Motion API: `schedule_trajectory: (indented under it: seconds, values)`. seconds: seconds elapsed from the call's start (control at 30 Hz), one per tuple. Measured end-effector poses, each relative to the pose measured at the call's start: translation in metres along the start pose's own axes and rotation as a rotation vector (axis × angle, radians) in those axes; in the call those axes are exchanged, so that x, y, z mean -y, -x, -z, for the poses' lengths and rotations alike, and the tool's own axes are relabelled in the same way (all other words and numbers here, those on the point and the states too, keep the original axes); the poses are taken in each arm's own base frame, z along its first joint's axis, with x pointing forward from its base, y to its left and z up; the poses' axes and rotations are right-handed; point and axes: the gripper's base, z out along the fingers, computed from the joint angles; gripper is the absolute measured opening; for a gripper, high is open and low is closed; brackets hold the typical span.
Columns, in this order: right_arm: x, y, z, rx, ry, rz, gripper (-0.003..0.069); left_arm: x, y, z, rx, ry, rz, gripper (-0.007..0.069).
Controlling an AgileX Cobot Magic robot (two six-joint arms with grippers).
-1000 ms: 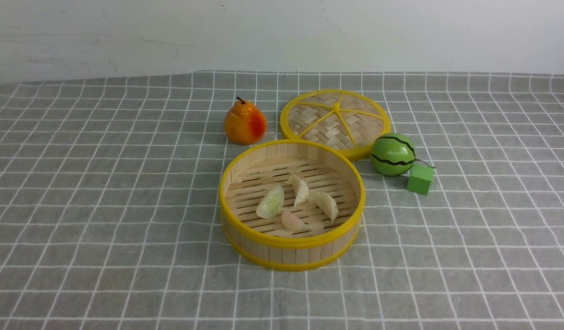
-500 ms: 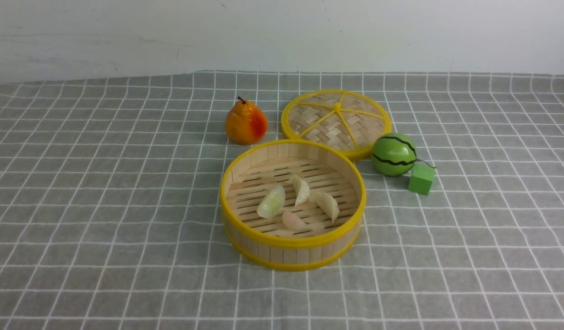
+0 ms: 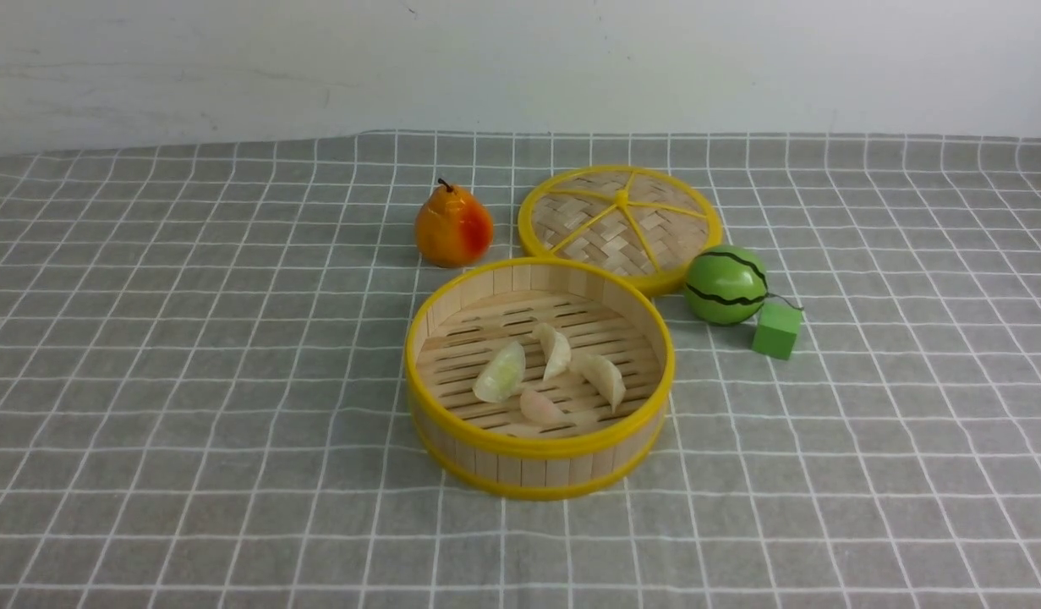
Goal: Put the dumplings into the steamer on the table with the grey tablecloth.
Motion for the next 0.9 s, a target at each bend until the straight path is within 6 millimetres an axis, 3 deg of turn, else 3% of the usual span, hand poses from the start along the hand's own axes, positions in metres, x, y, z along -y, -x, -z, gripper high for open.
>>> schedule_trajectory:
  seconds: [0.13,0.9]
  values:
    - [0.0,0.0,0.0,0.0,0.0,0.0,0.0015,-0.003,-0.0099,0.0004,-0.104,0.032,-0.002,-0.0014]
    - [0.0,0.0,0.0,0.0,0.0,0.0,0.0041,-0.0034,-0.0107,0.0003,-0.11,0.036,-0.003,-0.0014]
